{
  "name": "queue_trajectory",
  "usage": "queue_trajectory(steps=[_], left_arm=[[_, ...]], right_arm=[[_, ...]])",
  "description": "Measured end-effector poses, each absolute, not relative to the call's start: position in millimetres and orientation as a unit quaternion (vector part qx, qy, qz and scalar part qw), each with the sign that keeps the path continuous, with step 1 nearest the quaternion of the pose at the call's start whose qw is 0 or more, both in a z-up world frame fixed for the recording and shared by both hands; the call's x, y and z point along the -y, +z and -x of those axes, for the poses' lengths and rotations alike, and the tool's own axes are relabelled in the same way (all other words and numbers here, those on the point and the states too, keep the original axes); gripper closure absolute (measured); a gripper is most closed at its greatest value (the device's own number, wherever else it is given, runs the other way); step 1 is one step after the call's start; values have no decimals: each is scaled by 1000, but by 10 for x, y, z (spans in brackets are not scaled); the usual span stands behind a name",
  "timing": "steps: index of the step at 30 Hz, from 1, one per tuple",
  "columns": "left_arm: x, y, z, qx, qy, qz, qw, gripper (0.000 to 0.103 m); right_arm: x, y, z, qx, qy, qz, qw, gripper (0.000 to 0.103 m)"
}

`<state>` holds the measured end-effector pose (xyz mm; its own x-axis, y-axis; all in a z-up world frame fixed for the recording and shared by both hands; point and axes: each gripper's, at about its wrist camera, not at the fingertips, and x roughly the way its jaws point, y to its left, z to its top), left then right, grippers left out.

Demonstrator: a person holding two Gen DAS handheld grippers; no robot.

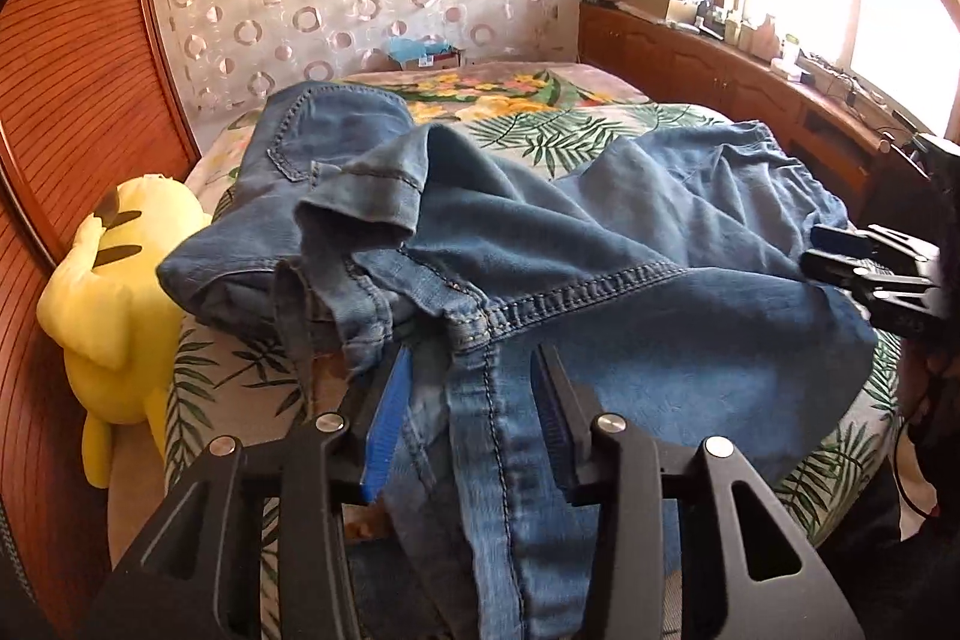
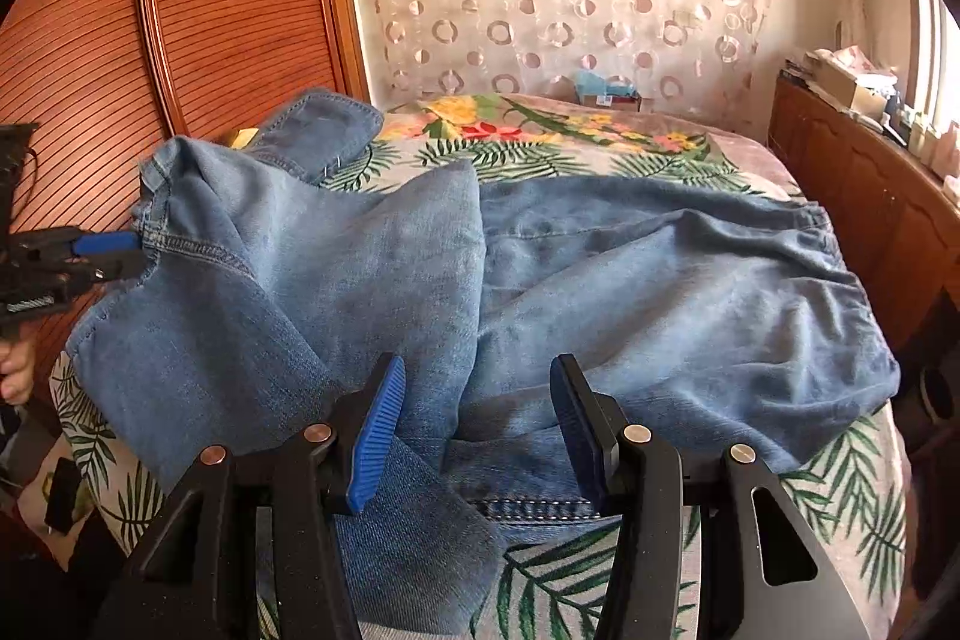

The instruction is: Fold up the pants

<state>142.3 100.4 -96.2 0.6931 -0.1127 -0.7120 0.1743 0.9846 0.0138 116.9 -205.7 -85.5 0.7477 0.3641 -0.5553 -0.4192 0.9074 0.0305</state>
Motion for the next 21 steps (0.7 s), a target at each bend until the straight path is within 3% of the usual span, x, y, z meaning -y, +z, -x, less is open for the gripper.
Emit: queue_trajectory(steps=[2, 4, 5, 6, 16, 21], left_arm=[[-1002, -991, -1481, -385, -82, -38, 919, 61], [-997, -1009, -1521, -384, -88, -38, 918, 68], [-992, -1016, -1526, -386, -95, -39, 917, 85], [-993, -1016, -1516, -389, -96, -40, 915, 94], [-1151, -350, -624, -324, -128, -23, 937, 96], [-1249, -415, -392, -344, -113, -24, 932, 96]], right_arm=[[2088, -820, -1129, -283, 211, 48, 934, 51], [2120, -802, -1103, -280, 207, 49, 936, 51], [2140, -799, -1100, -280, 206, 48, 936, 51], [2157, -795, -1098, -280, 205, 47, 937, 51], [2207, -639, -1044, -272, 211, 44, 938, 51], [2055, -588, -999, -268, 234, 44, 934, 51]])
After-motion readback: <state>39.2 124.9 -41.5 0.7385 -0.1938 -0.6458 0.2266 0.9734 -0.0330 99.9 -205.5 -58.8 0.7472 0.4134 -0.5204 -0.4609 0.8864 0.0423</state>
